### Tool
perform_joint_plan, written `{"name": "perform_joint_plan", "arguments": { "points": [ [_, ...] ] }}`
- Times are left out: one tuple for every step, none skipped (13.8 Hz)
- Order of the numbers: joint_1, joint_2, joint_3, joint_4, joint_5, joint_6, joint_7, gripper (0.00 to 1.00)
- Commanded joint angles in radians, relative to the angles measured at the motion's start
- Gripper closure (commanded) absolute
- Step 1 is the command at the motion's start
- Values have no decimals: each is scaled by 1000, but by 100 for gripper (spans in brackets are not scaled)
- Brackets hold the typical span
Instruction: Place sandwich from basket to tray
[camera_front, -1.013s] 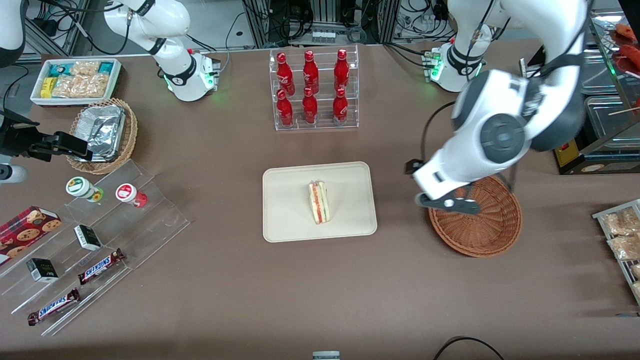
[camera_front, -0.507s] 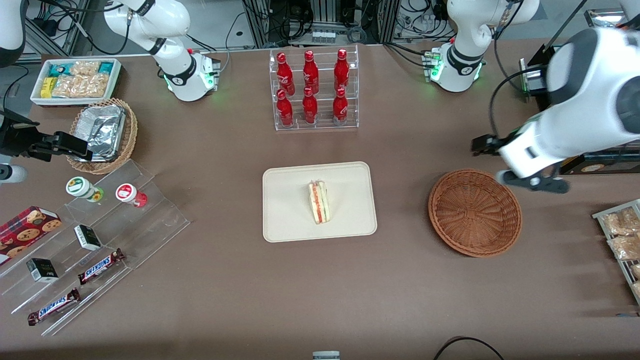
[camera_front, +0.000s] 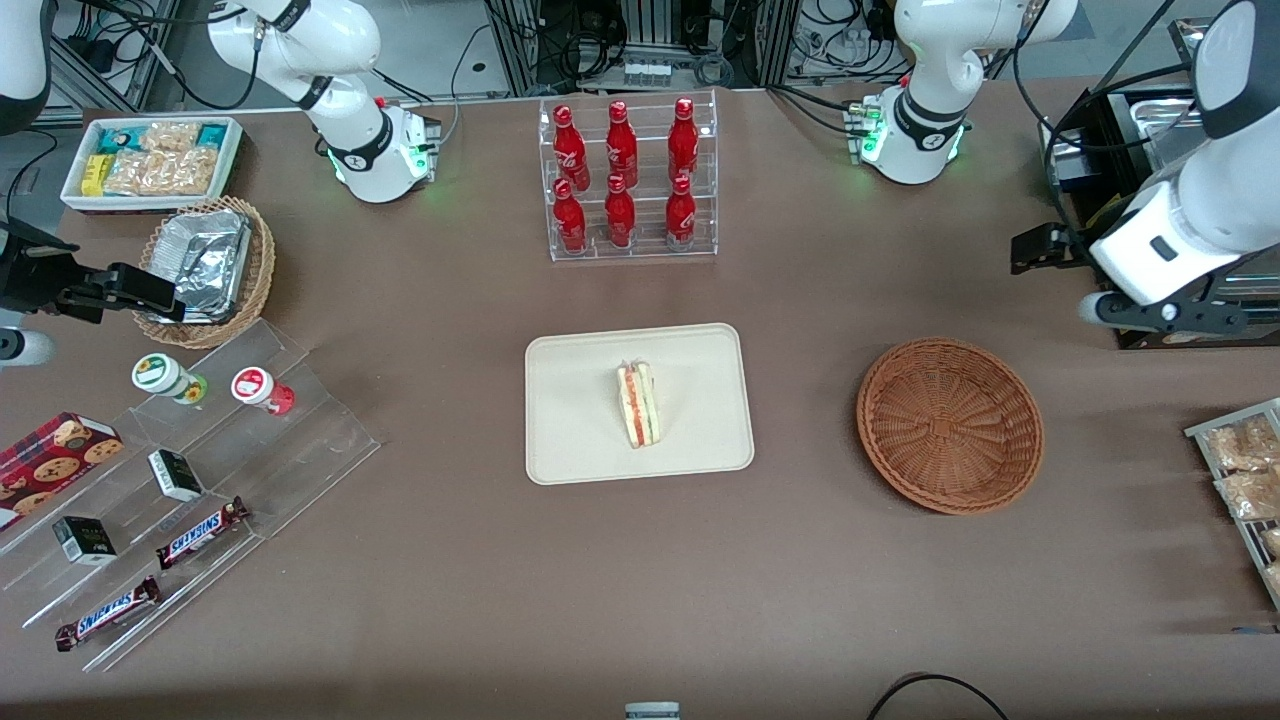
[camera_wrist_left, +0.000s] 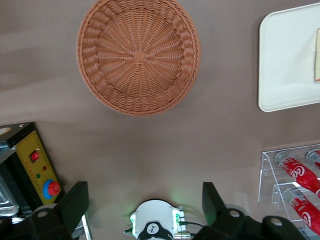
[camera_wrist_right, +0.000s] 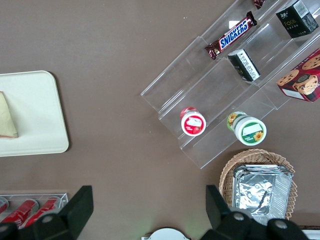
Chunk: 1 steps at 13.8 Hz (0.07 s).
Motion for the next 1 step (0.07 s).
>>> {"name": "perform_joint_plan", "arguments": {
  "points": [
    [23,-27,-1,-10,16,-19,25,0]
  ]
}}
